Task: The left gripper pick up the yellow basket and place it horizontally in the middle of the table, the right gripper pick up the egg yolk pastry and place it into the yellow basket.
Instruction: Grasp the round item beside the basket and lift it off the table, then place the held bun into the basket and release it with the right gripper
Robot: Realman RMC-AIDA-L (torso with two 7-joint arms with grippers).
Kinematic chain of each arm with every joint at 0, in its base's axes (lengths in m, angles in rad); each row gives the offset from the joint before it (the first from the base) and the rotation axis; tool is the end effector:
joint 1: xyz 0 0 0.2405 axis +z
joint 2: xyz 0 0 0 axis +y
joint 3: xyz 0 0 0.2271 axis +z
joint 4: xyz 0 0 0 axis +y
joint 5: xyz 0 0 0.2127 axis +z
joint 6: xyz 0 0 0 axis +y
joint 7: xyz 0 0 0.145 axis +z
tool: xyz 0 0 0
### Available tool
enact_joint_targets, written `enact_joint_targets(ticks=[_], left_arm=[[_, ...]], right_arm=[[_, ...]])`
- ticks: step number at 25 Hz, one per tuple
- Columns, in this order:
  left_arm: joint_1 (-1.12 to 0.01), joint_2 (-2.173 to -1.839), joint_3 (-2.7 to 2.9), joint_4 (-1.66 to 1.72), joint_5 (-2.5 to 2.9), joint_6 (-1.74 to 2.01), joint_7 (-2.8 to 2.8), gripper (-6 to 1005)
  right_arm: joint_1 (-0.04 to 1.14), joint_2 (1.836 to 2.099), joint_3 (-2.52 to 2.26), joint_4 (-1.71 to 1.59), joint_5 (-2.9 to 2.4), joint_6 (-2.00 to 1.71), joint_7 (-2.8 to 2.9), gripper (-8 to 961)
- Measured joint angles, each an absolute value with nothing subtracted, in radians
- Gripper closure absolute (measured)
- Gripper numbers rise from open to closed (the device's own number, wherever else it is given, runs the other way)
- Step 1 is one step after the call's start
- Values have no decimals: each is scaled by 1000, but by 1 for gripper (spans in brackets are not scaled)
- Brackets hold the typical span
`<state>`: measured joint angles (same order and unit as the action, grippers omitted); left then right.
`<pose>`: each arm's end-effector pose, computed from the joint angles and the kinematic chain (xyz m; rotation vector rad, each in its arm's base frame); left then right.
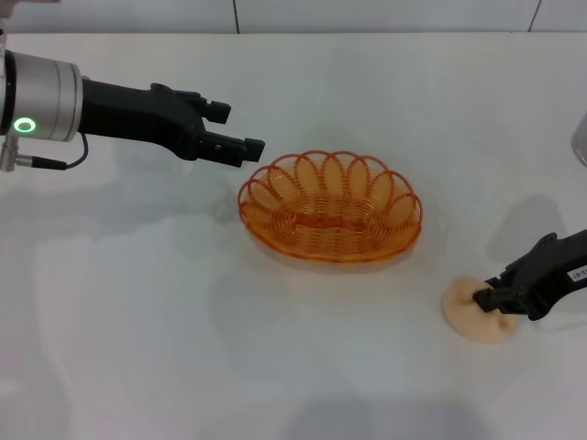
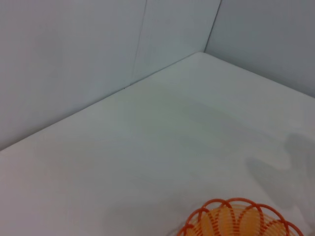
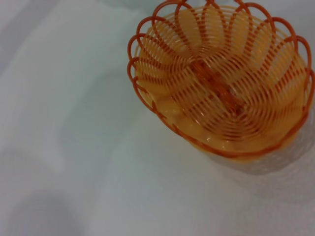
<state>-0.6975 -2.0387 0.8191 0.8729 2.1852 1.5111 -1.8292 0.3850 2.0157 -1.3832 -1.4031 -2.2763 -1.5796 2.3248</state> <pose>-0.1876 0.3731 0.0387 -2.7904 -0.7316 -0.3366 0.1893 0.3033 0.0222 -2.8140 0.8922 -0.2562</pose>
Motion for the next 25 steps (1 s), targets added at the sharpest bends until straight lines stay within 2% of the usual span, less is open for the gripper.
enact_joint_targets(ticks=[9,19,25], left_arm=[[-688,-2033,818,873,2178,1511,-1825,112],[-684,-2035,818,873,2175,1511,-1815,112],[-684,-2036,818,873,2174,1511,-1805,112]], right_arm=[[401,2015,-1351,-1444,-2271,-1602,2332,888],[450,2014,-1294,-1535,-2247,-1659,2361,891],[518,2019,-1314,-1533,-2240,-1638,2358,893]])
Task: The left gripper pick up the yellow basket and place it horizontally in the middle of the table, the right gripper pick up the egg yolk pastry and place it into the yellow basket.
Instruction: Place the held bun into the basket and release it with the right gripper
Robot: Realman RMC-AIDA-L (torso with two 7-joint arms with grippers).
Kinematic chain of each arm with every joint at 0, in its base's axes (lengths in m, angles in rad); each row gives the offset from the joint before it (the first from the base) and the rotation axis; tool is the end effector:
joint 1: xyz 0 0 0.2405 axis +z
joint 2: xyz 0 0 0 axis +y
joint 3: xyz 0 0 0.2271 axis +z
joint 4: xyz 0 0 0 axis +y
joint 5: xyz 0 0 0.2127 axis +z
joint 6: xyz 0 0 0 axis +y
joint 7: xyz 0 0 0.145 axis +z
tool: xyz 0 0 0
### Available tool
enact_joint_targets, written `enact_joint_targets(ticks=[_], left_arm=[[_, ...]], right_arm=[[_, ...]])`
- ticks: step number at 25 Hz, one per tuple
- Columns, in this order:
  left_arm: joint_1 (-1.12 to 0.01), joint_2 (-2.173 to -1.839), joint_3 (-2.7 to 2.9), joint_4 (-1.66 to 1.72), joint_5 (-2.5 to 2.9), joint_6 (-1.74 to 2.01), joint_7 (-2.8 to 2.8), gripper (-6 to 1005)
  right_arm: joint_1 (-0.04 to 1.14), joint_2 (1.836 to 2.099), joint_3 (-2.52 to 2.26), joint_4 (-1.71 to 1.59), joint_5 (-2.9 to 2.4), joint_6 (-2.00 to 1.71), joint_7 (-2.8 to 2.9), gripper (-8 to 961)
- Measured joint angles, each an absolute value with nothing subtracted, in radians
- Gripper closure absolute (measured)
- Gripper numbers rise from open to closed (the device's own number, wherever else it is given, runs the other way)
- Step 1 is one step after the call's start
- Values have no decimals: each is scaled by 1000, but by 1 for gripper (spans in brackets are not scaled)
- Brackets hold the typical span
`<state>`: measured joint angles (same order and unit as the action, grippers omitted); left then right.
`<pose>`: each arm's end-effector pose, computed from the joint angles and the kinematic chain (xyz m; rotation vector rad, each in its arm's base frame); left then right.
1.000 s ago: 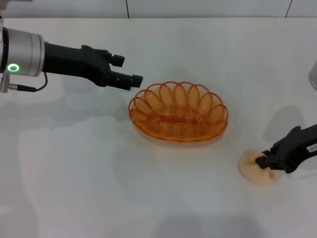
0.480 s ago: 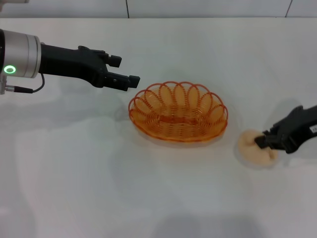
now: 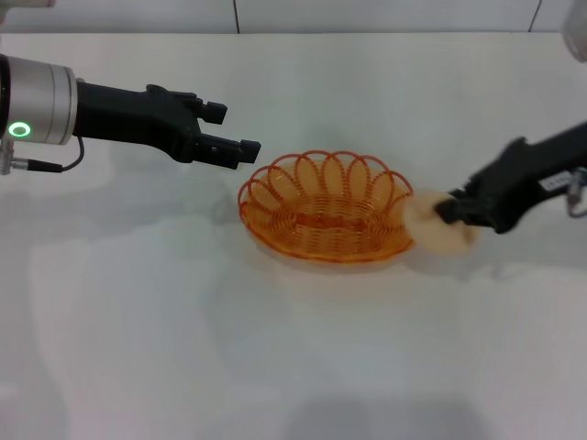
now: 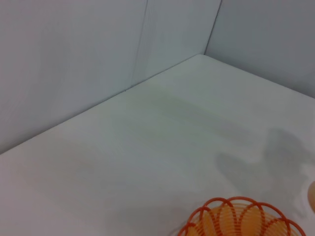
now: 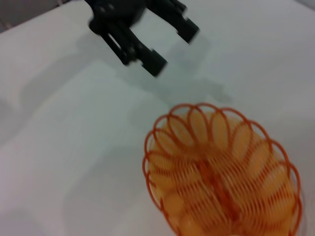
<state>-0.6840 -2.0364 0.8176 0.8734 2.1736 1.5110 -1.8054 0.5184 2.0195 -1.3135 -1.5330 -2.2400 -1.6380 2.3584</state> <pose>-0.1914 0.3714 0.0402 -2.7860 -0.7140 -0.3456 0.1218 0.3248 0.0466 -2.8361 0.6426 -0.1247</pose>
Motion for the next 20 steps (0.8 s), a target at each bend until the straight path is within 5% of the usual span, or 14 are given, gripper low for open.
enact_joint_targets(ticks=[20], left_arm=[[-682,-2039,818,873,2173,1512,-1789,112]], right_arm=[[620,2022,-1595,-1352,-2186,-1236,2338,899]])
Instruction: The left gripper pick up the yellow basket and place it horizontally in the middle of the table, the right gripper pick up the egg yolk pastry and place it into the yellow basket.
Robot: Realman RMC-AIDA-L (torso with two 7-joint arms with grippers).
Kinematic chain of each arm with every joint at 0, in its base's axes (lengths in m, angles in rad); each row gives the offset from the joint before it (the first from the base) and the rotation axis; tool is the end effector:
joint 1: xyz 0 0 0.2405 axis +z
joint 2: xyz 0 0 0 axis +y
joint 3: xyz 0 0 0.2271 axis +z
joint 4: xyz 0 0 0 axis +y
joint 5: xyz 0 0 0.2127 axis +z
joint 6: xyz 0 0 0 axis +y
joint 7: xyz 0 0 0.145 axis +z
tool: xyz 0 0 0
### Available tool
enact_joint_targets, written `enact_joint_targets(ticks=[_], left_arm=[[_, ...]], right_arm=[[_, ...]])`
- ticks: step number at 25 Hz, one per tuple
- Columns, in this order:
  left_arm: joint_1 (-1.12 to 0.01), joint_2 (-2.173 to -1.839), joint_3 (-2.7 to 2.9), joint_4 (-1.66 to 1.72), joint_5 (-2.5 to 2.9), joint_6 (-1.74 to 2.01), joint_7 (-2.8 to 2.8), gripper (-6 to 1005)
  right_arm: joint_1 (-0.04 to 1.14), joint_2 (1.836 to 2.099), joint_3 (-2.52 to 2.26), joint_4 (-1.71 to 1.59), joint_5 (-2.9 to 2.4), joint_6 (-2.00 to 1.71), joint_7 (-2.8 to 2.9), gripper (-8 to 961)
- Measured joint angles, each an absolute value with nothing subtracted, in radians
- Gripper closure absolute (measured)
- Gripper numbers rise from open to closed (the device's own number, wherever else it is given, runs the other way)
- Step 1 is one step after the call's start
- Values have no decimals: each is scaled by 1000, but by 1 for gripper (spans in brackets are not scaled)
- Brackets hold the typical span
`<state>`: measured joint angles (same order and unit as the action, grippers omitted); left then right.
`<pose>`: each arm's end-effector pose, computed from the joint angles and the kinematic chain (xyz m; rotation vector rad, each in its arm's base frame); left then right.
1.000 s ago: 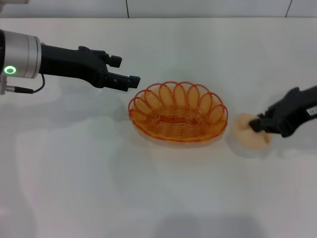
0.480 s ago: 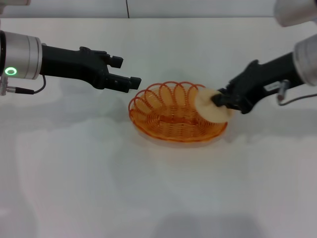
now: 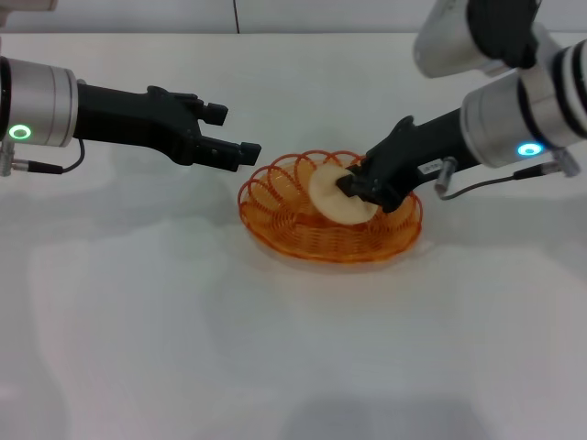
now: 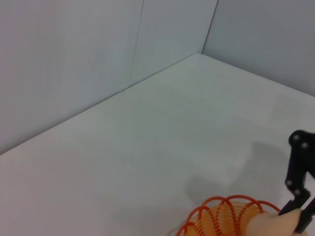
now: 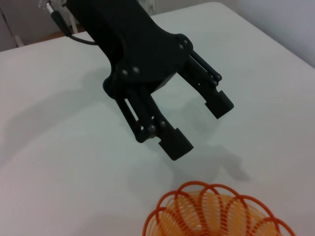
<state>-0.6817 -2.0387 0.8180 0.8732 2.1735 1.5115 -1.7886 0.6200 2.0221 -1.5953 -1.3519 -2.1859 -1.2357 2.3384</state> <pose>-0.1919 0.3705 0.0393 -2.7916 -0.6944 -0.3440 0.0864 0.3494 -0.0227 -2.8326 0.4207 -0.0286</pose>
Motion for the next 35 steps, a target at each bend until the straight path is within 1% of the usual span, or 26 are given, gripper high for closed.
enact_joint_targets(ticks=[11,16,22,24,30,35], left_arm=[[-681,-2039,818,873,2174,1510,-1783,112],[-679,-2039,818,873,2174,1499,-1782,112],[-671,-2039,818,873,2163,1499,-1775,112],[-667,-2039,818,873,2154,1499,-1771,112],[-644,-2033,818,873,2110,1500,-1750,112],[-626,-2033,820,877,2079,1510,-1736,112]], right_arm=[[647,2022,-1624,-1289,-2171,-1181,2318,898],[643,2023,-1625,-1294,-2167,-1180,2282,782],[628,2020,-1614,-1311,-2167,-1178,2278,562],[605,2018,-1596,-1329,-2167,-1180,2278,353],[494,2014,-1535,-1432,-2168,-1196,2256,130],[386,2014,-1500,-1536,-2166,-1221,2231,126]])
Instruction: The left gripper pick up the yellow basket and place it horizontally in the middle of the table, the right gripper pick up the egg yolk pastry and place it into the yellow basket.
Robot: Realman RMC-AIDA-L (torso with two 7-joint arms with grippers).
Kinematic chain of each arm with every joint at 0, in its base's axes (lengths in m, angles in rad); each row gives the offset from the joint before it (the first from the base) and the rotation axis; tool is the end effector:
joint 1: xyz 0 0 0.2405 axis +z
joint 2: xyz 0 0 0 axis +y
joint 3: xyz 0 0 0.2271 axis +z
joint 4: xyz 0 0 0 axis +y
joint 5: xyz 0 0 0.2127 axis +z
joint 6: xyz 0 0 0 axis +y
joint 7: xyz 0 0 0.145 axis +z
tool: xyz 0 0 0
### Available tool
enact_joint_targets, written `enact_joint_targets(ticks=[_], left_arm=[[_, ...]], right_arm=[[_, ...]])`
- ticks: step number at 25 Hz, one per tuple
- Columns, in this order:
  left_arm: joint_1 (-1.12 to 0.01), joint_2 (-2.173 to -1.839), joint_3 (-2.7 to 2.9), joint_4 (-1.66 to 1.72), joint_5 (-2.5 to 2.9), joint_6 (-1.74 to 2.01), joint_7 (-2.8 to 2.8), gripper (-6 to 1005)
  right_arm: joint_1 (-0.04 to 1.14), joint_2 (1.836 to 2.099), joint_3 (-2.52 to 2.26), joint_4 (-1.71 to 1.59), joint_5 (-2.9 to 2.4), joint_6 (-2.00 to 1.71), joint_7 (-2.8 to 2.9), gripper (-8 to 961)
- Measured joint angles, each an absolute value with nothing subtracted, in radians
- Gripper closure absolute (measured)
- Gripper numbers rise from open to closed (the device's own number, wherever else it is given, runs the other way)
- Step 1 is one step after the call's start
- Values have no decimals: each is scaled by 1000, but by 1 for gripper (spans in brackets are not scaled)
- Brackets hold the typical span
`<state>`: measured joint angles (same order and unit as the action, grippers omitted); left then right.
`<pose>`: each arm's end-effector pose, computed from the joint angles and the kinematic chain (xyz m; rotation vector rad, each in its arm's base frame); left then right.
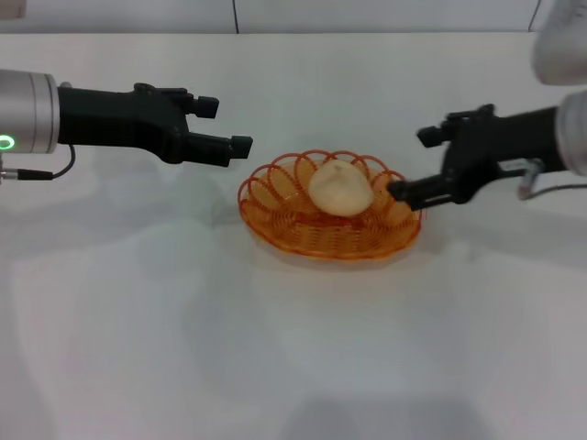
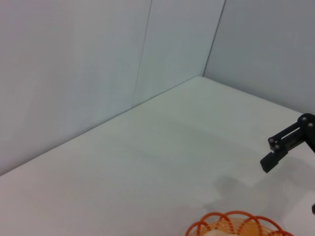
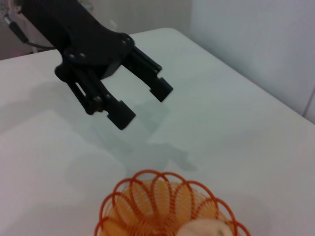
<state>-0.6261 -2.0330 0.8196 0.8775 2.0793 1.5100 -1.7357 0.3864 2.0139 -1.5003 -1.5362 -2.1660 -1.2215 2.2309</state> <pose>-0.2000 0.3641 0.0458 -2.7543 -0.6732 -0.4488 0.1235 0.3383 0.0214 -2.6870 0.4231 0.0785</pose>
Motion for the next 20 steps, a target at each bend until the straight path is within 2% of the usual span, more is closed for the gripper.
enact_joint_targets(ticks=[10,20], left_arm=[[-594,-2038,818,880,2065,1579,-1663,112],[-539,-2039,818,875,1987,1635,-1580,112]], right_arm=[[308,2014,-1390,-1525,-2038,-1330,2104,131],[276,2013,-1262,-1336,-1792,-1416,1785,130]])
